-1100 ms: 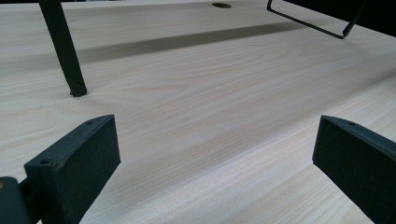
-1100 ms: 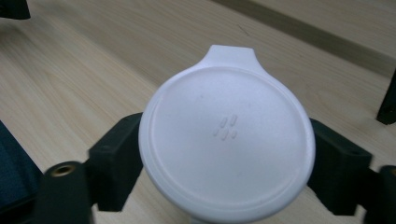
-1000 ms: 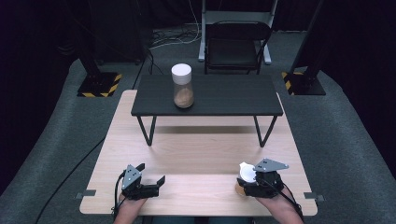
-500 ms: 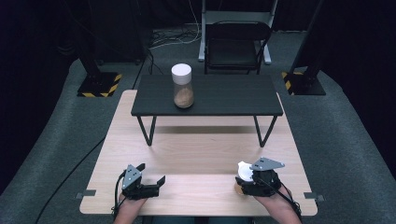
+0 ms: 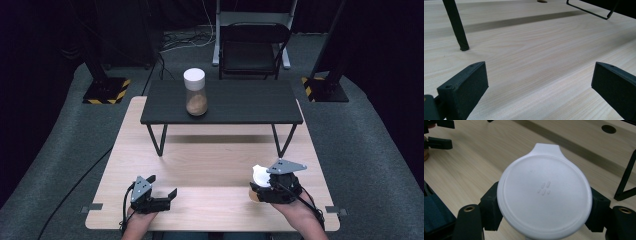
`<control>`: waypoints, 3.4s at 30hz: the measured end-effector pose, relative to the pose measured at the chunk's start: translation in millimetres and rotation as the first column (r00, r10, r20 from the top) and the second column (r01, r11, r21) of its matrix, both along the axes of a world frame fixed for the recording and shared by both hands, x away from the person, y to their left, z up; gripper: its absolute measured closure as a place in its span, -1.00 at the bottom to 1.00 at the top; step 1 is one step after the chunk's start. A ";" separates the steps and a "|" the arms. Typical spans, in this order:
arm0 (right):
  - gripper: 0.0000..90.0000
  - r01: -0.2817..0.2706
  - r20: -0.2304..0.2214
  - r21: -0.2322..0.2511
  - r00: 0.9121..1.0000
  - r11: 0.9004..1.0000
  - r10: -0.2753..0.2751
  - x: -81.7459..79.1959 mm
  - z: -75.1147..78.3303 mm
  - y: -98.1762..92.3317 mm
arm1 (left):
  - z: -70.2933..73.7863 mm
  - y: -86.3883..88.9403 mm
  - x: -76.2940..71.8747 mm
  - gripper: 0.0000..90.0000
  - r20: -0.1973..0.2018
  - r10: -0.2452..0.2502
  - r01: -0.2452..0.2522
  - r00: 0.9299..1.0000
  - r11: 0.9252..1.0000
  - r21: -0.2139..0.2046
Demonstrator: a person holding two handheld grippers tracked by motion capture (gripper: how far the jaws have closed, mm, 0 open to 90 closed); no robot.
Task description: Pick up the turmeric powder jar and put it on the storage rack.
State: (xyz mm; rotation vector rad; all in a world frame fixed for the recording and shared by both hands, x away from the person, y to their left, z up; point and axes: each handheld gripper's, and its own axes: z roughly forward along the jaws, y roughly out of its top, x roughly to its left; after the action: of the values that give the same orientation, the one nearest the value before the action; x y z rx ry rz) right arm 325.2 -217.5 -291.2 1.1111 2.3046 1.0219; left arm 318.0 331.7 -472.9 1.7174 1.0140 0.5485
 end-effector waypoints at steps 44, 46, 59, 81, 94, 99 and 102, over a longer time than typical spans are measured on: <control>-0.33 0.023 0.075 -0.018 0.997 1.000 -0.021 39.2 128.0 43.5 | 1.3 -2.5 0.2 -1.00 -0.004 0.005 -0.005 1.000 1.000 0.013; -0.33 0.021 0.074 -0.019 0.997 1.000 -0.019 43.7 133.4 45.7 | 1.4 -2.8 0.3 -1.00 -0.005 0.004 -0.004 1.000 1.000 0.014; -0.33 0.062 0.089 -0.007 0.994 0.998 -0.061 70.4 164.6 51.9 | 1.1 -3.7 -1.1 -1.00 0.004 0.005 -0.005 1.000 1.000 0.021; -0.33 0.203 0.067 -0.012 0.977 0.979 -0.202 136.0 186.6 79.1 | 0.7 -4.3 -2.1 -1.00 0.012 -0.003 0.003 1.000 1.000 0.029; -0.33 0.213 0.030 0.008 0.977 0.977 -0.213 167.2 185.6 91.0 | 0.5 -3.2 -1.2 -1.00 0.009 -0.006 0.006 1.000 1.000 0.024; -0.33 0.216 0.031 -0.006 0.976 0.976 -0.215 170.9 184.6 93.7 | 0.6 -5.2 -2.2 -1.00 0.013 0.001 -0.001 1.000 1.000 0.030; -0.33 0.226 0.029 0.002 0.974 0.974 -0.226 172.8 183.2 91.6 | 0.4 -5.1 -2.4 -1.00 0.013 0.003 -0.003 1.000 1.000 0.029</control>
State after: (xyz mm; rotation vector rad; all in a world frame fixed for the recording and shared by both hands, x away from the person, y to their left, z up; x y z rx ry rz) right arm 498.0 -125.9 -108.0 1.3134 2.0969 0.9416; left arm 315.6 326.6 -472.4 1.7355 1.0037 0.5780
